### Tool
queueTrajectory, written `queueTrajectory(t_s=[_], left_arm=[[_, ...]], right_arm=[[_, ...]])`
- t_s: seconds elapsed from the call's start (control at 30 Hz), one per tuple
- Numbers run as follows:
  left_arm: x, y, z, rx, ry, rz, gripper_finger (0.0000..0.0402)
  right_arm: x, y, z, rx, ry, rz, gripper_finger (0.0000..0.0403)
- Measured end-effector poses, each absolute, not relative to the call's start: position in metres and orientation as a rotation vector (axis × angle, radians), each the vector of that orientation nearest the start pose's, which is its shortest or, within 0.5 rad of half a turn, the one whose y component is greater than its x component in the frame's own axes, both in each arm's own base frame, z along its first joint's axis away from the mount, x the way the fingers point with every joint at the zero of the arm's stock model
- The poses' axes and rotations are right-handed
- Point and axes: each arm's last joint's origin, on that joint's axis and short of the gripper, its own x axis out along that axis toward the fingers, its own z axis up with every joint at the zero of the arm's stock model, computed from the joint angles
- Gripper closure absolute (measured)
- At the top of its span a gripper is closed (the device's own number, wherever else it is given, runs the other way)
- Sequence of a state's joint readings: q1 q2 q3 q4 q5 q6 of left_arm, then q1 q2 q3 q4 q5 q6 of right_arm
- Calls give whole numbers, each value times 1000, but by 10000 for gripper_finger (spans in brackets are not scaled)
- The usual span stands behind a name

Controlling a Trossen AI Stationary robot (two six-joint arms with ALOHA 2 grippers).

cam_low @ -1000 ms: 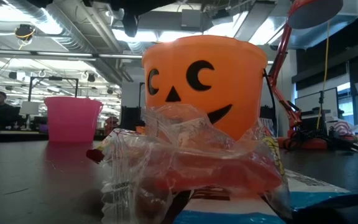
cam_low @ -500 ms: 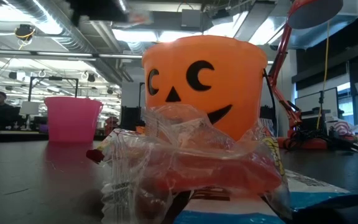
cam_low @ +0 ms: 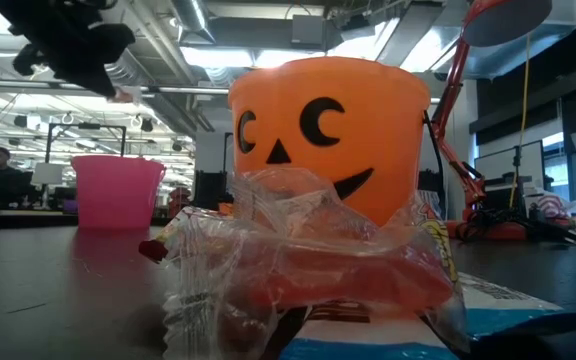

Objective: Sort candy
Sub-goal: Put the orange gummy into the pink bucket, then put the white chocolate into the black bucket

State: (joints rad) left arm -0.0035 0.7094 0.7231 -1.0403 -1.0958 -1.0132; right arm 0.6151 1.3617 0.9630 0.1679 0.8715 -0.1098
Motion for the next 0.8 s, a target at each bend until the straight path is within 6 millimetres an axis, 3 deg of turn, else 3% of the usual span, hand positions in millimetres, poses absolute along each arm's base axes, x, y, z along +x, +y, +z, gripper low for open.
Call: queueTrajectory(t_s=[0.33, 0.67, 0.8], left_arm=[[106, 35, 267, -382, 339, 1346, 393], [105, 39, 267, -376, 386, 1361, 275], [107, 40, 268, -389, 359, 1352, 252]], right_arm=[[256, 154, 301, -274, 194, -246, 183], [256, 154, 301, -274, 194, -245, 183], [256, 154, 301, -276, 194, -245, 183]])
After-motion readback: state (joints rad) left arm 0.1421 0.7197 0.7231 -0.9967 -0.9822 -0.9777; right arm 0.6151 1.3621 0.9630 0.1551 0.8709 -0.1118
